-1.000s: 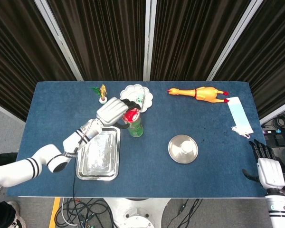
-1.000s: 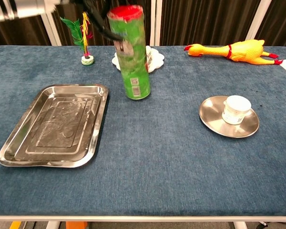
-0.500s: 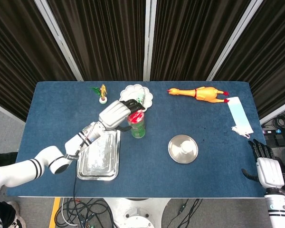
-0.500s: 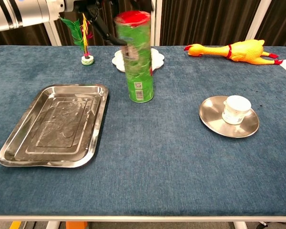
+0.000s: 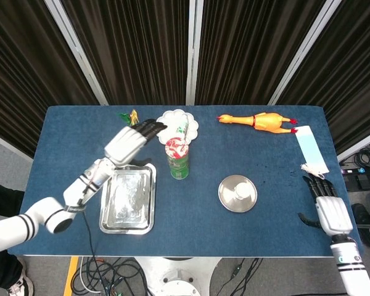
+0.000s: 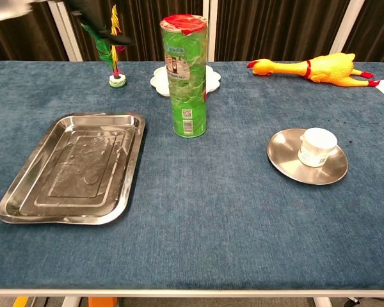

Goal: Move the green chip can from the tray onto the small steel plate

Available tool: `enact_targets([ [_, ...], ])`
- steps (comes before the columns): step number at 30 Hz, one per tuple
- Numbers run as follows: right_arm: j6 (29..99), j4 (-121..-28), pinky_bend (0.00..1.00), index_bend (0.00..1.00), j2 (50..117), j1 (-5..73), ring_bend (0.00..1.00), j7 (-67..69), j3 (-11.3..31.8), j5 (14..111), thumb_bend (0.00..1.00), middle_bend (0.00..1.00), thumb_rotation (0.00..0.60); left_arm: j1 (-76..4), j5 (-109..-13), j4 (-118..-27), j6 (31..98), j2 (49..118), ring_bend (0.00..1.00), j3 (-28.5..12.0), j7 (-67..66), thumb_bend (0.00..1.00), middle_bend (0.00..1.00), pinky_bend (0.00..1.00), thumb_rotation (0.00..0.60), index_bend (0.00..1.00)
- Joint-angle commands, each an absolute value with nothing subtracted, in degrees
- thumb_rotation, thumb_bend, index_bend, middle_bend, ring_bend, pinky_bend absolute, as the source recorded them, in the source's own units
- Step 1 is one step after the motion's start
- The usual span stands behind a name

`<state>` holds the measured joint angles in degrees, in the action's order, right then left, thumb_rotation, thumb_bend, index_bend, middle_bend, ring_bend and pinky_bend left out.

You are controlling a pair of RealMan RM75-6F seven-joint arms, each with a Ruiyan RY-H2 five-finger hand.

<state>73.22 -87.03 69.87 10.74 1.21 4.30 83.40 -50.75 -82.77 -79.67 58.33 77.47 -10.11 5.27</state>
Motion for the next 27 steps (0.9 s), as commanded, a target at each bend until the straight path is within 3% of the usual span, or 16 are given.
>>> enact_targets([
  [1,68.84,-89.28,0.01,0.0,68.79,14.23,0.0,-2.08,5.16,83.52,0.16,0.03,0.6,-43.29,-80.5,-82.94,65.19,74.52,0.08,-6.77,-0.36,0.18,0.1,0.34,0.6,0.08],
  [8,60.52,-92.45,0.07,0.0,69.59,20.88,0.0,-9.3,6.84,80.83,0.16,0.1,0.6,-31.53,-80.3,-88.75,76.14,71.19,0.08,-1.47,-4.96,0.17,0.12,0.32,0.6,0.11],
  [14,56.24,-93.03,0.14,0.0,71.92,25.09,0.03,-14.49,7.3,78.88,0.17,0.13,0.6,-21.86,-81.45,-88.62,84.63,72.56,0.08,2.65,-4.09,0.17,0.14,0.32,0.6,0.11],
  [27,53.44,-90.06,0.23,0.13,78.76,29.53,0.11,-21.33,7.02,73.89,0.18,0.18,0.6,-12.55,-81.77,-85.27,90.39,74.21,0.08,3.2,1.54,0.17,0.15,0.3,0.6,0.12],
])
